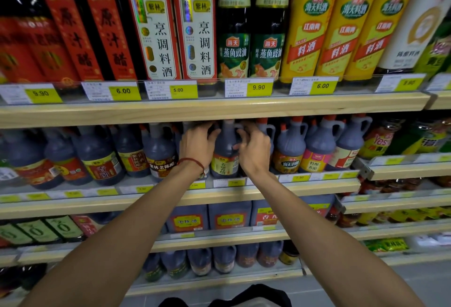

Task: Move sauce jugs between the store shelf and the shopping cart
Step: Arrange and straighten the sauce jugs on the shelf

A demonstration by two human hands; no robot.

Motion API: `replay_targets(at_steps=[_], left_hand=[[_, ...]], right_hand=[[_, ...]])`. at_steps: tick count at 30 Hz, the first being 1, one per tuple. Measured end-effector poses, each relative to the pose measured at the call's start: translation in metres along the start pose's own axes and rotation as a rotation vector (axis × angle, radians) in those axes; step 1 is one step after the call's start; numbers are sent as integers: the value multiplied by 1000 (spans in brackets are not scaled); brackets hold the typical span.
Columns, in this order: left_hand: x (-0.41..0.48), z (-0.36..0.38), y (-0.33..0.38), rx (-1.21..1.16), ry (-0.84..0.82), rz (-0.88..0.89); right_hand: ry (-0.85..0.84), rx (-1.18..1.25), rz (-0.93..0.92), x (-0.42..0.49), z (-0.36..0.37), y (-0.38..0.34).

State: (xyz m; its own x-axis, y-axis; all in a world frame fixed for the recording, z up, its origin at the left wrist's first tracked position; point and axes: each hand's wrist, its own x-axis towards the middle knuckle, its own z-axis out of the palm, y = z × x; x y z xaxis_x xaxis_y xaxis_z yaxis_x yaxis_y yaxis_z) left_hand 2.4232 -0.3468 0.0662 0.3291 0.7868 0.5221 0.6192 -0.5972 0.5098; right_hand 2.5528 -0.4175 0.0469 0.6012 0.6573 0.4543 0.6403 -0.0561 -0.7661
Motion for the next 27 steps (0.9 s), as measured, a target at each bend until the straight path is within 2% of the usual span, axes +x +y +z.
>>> replay_targets(at_steps=[4,8,11,16,21,27], left_hand=[[10,-3,-2,36,-12,43],[9,-2,-2,31,3,61],[6,-2,-3,-3,12,55],[2,-4,-2,18,17,58],[-4,-6,-4,48,-20,77],[-18,-4,-3,-32,-47,74]], right_hand=[[130,-28,-35,-2,-10,3],[196,53,25,-7,-6,3],[180,69,37,-5,-2,3],[158,-65,51,4,-1,2],[118,-16,48,8,1,6],[90,141,61,-6,1,3]])
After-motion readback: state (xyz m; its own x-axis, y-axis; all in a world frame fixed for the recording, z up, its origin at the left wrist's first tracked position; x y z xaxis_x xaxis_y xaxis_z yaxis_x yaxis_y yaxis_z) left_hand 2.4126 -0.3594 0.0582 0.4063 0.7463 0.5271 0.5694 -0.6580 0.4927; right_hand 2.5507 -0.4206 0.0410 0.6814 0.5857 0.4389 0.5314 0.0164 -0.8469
